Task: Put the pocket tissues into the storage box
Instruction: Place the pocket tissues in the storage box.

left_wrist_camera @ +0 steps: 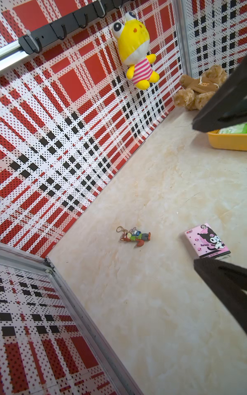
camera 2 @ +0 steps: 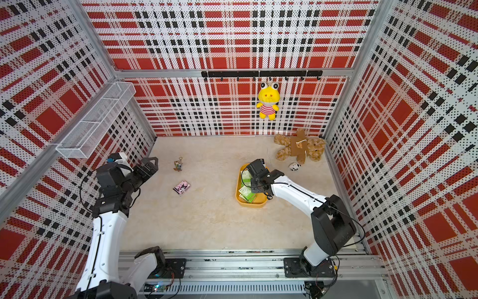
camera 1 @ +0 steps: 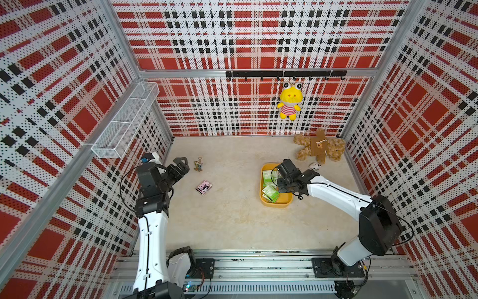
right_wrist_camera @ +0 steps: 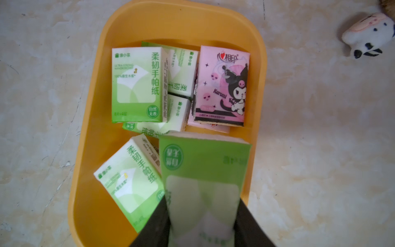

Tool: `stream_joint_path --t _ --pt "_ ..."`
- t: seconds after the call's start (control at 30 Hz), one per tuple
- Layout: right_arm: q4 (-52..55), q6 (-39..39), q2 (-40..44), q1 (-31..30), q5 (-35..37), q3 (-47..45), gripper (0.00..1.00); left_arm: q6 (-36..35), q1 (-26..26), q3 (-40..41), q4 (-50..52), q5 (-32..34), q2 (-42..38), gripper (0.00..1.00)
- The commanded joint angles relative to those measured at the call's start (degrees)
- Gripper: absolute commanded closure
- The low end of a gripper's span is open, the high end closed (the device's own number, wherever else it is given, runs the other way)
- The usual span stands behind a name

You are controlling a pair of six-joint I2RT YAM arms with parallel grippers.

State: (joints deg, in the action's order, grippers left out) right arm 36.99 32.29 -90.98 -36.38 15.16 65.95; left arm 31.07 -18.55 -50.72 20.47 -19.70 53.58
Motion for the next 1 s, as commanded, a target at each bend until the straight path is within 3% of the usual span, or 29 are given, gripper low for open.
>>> stream_joint_path --t 0.0,0.97 --pt "1.06 -2.10 -1.86 0.17 1.10 1.35 0.59 -0.63 0.31 0.55 -1.68 -0.42 0.55 0.01" --pt "0.02 -1.00 -6.19 -0.80 0.53 -0.40 0.58 -0.92 0.18 1.22 -2.10 -0.25 0.51 0.01"
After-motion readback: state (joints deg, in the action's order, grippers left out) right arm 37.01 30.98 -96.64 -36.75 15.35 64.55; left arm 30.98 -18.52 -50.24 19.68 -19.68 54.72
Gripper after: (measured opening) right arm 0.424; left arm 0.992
